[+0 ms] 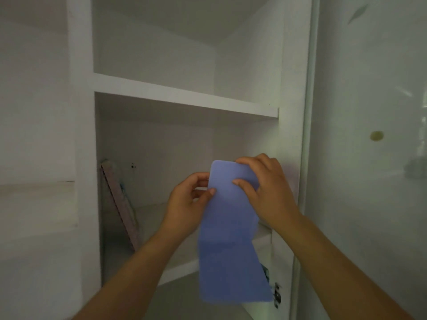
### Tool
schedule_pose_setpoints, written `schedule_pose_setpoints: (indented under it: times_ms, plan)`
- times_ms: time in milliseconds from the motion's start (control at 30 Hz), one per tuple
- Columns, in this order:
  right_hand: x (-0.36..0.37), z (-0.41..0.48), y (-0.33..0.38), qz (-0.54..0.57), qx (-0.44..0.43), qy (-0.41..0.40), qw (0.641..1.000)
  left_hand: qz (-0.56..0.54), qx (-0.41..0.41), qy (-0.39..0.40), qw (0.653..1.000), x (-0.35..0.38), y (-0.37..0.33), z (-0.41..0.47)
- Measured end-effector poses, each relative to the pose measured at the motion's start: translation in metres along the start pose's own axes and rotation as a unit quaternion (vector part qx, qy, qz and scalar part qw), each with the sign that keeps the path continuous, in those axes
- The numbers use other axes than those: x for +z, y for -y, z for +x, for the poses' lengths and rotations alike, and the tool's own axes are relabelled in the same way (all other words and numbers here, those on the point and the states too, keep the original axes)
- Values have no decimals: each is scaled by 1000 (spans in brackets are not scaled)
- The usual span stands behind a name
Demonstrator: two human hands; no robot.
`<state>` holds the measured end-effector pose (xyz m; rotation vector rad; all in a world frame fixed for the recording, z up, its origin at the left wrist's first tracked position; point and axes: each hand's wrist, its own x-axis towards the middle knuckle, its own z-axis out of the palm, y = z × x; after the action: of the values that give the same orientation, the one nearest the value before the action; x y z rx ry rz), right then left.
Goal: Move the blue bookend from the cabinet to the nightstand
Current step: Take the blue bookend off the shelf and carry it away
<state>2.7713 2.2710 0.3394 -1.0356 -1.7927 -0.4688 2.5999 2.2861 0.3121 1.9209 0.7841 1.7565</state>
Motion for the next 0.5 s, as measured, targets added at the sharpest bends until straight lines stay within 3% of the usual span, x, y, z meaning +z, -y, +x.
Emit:
schedule_pose_setpoints:
  times_ms: [267, 500]
  plan:
    - [-40, -50, 12, 128, 6, 7, 992, 65, -16, -3, 998, 12, -44, -69]
    - [-53, -149, 30, 234, 33, 81, 968, 105, -121, -23, 987, 25, -50, -186]
